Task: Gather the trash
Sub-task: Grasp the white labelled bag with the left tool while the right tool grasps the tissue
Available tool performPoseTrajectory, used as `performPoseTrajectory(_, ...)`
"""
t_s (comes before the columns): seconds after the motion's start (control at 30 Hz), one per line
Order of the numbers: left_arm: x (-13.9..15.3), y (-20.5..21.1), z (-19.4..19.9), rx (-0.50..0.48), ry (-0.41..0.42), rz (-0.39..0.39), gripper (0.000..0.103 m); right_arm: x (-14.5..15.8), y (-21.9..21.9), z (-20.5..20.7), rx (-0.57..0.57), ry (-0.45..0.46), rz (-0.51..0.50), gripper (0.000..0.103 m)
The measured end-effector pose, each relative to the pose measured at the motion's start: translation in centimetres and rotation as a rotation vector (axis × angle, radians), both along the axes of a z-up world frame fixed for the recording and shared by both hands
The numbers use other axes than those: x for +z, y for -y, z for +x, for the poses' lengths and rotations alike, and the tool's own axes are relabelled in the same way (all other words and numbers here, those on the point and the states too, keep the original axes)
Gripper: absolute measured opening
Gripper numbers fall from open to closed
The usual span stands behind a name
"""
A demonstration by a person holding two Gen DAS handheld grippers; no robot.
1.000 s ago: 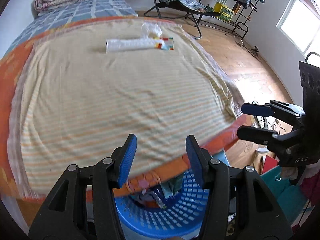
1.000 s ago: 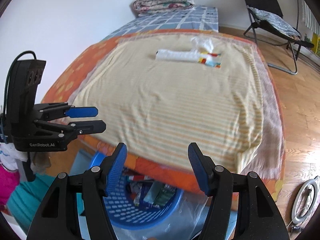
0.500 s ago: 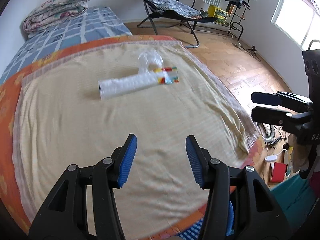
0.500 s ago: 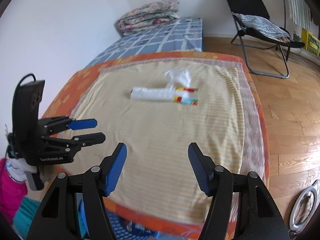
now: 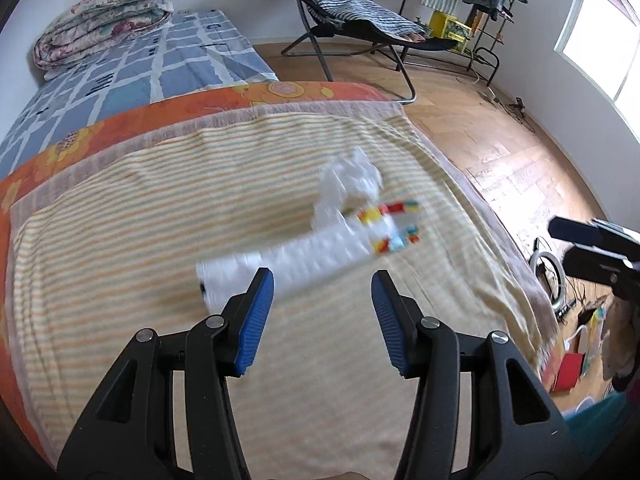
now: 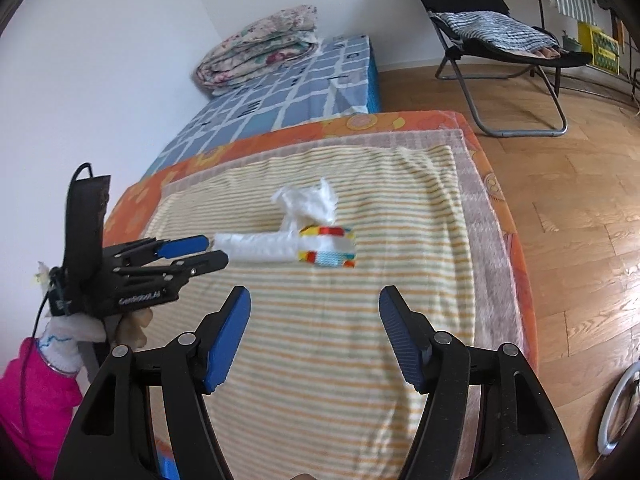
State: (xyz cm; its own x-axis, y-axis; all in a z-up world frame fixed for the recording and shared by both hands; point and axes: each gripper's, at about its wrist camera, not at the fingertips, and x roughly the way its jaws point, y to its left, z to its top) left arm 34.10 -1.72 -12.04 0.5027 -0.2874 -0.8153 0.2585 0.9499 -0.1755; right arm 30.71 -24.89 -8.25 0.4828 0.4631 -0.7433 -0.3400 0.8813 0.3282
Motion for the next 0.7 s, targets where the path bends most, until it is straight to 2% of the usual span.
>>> performPoseTrajectory(0.2, -1.5, -0.3, 4.4, 0.038, -0.027, -0.06, 0.052, -1.1, 0.7, 2.9, -0.024, 0.0, -0.003, 0.066)
performPoseTrajectory(0.37, -3.4, -0.1, 7.0, 0.017, -0.119, -0.084, 0.052, -2.0, 1.1, 4.7, -0.036, -0.017, 0.014, 0.066)
performPoseTrajectory(0.5, -4.2, 0.0, 7.2, -0.013, -0.174, -0.112, 0.052, -2.8, 1.3, 5.7, -0.049, -0.031, 0.03, 0.066)
performPoseTrajectory(0.7, -4.5, 1.8, 5.2, -0.11, -0.197, -0.04, 0.052, -3.5, 1.3, 6.7, -0.053, -0.047, 0.059, 0.066)
